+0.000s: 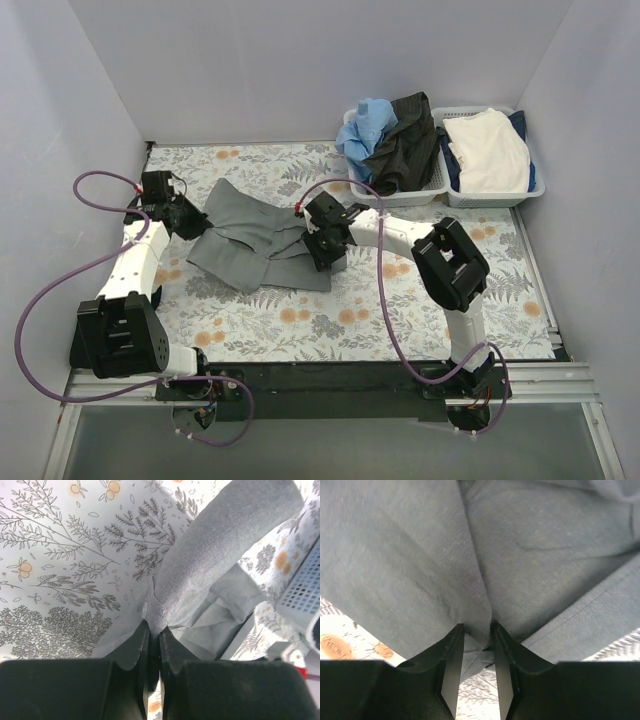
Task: Fold and stack the long sleeve shirts
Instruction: Fold the shirt
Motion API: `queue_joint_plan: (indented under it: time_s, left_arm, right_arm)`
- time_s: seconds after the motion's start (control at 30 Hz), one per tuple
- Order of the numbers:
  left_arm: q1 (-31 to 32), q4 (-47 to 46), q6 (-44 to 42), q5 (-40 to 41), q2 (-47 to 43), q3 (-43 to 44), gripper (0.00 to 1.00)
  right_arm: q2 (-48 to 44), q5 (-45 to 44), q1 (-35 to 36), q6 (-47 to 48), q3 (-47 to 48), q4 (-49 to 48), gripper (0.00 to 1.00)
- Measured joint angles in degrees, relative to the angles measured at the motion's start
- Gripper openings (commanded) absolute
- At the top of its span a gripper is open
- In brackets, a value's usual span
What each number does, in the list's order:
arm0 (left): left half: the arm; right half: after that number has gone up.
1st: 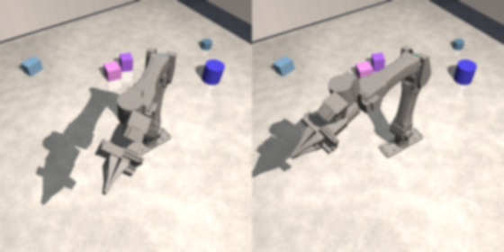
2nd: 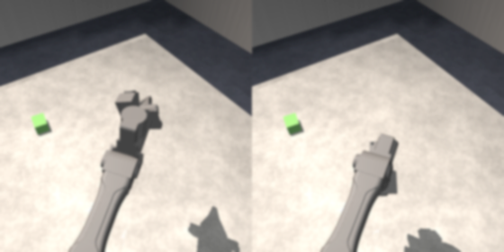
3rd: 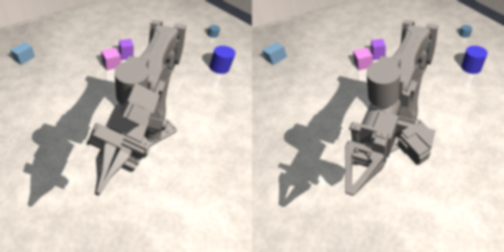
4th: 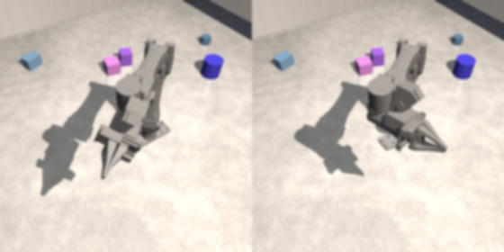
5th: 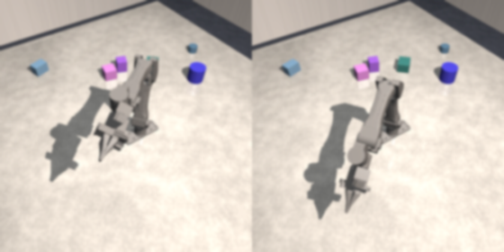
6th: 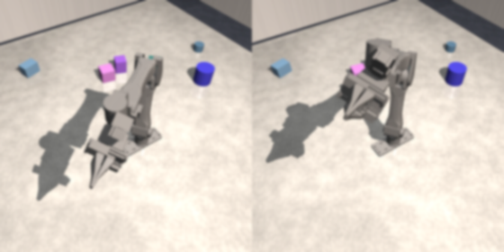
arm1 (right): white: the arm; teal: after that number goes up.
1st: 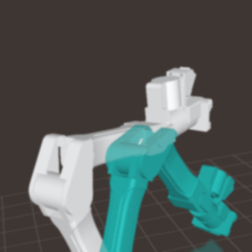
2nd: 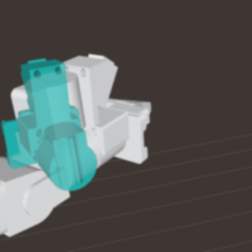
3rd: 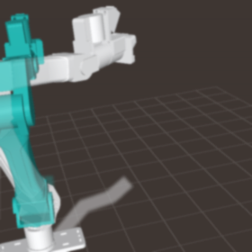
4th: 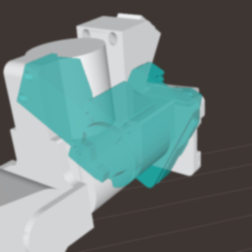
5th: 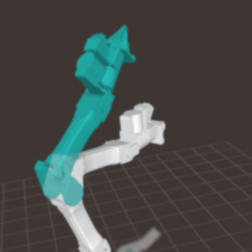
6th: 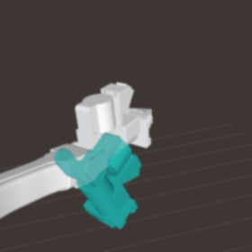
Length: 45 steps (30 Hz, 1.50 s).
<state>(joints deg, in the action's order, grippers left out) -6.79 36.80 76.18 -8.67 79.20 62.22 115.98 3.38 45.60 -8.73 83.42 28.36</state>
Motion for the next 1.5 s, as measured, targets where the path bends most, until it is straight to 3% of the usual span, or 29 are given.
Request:
queue_joint_plan:
  time_s: [0.23, 0.37, 0.47, 0.5, 0.6, 0.83, 1.2, 1.5]
  left_arm:
    - [0.00, -1.70, 4.28, -0.20, 0.94, 1.70, 0.00]
    - [0.37, -2.91, 5.35, -1.88, 1.97, 2.32, 0.00]
    - [1.05, -3.56, 5.57, -2.45, 2.14, 2.69, 0.00]
    - [1.22, -3.87, 5.66, -2.56, 2.14, 2.80, 0.00]
    - [1.66, -4.44, 5.62, -2.71, 2.10, 2.80, 0.00]
    - [1.81, -4.22, 4.66, -2.69, 0.61, 2.75, 0.00]
    - [4.24, -3.76, 2.99, -0.46, -1.84, 2.29, 0.00]
    - [17.51, 1.88, 3.85, 12.55, 0.63, 7.85, 0.00]
  right_arm:
    - [0.00, 4.24, 3.52, 1.07, -0.42, -0.20, 0.35]
    - [-0.76, 4.22, 5.29, 0.72, -0.96, 0.04, 0.40]
    - [-3.50, 1.33, 5.22, -0.94, -2.75, 0.42, 0.46]
    - [-5.05, 0.15, 4.59, -1.70, -3.45, 0.74, 0.56]
    - [-10.23, -3.15, 0.76, -3.61, -5.01, 1.36, 0.60]
    - [-12.35, -6.16, -8.87, -4.59, -6.73, 0.13, 0.57]
    - [0.61, -0.63, -8.26, -5.09, -0.44, -4.37, 0.49]
    - [1.51, 1.70, -7.98, -6.08, 0.59, -5.44, 0.48]
